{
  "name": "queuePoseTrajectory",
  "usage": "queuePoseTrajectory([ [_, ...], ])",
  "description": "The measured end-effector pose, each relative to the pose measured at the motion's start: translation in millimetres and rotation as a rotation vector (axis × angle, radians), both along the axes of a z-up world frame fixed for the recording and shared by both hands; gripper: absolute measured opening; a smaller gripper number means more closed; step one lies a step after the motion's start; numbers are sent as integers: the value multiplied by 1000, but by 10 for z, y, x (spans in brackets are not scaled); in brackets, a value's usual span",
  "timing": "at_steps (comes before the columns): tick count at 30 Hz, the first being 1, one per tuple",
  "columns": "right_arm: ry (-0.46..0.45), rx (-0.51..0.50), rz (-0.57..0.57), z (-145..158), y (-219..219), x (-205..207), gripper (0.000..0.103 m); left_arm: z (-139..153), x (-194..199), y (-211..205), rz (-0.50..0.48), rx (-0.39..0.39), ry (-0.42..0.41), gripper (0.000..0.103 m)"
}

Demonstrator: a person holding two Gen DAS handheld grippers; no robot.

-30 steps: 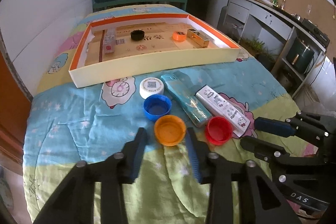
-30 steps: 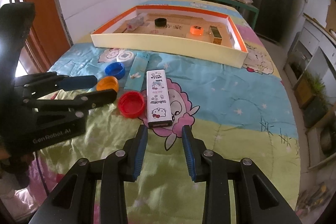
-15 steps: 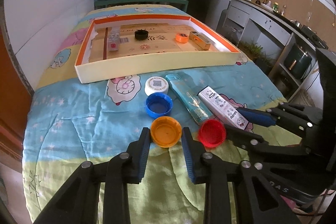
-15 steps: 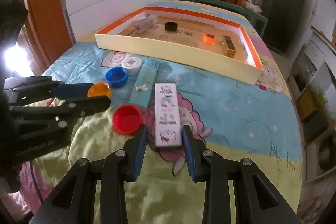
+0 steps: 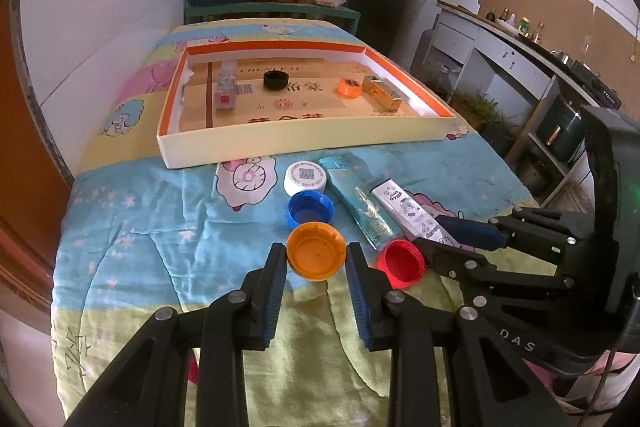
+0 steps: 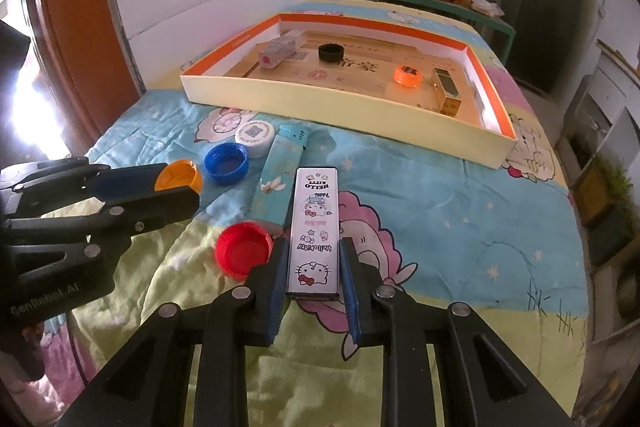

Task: Organize rigid objects
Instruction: 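Grasp the orange cap with the left tool while the right tool grasps the white printed box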

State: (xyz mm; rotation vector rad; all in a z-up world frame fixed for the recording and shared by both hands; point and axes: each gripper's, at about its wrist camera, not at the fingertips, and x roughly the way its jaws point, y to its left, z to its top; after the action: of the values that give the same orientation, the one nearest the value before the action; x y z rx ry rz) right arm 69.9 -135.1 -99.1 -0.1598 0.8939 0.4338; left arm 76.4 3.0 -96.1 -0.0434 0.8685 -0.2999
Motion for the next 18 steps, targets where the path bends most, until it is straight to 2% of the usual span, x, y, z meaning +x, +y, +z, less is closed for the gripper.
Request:
queuePoseTrajectory([
  [18, -28, 70, -28, 213, -184, -116, 25, 224, -21, 34, 2, -20, -44, 31],
])
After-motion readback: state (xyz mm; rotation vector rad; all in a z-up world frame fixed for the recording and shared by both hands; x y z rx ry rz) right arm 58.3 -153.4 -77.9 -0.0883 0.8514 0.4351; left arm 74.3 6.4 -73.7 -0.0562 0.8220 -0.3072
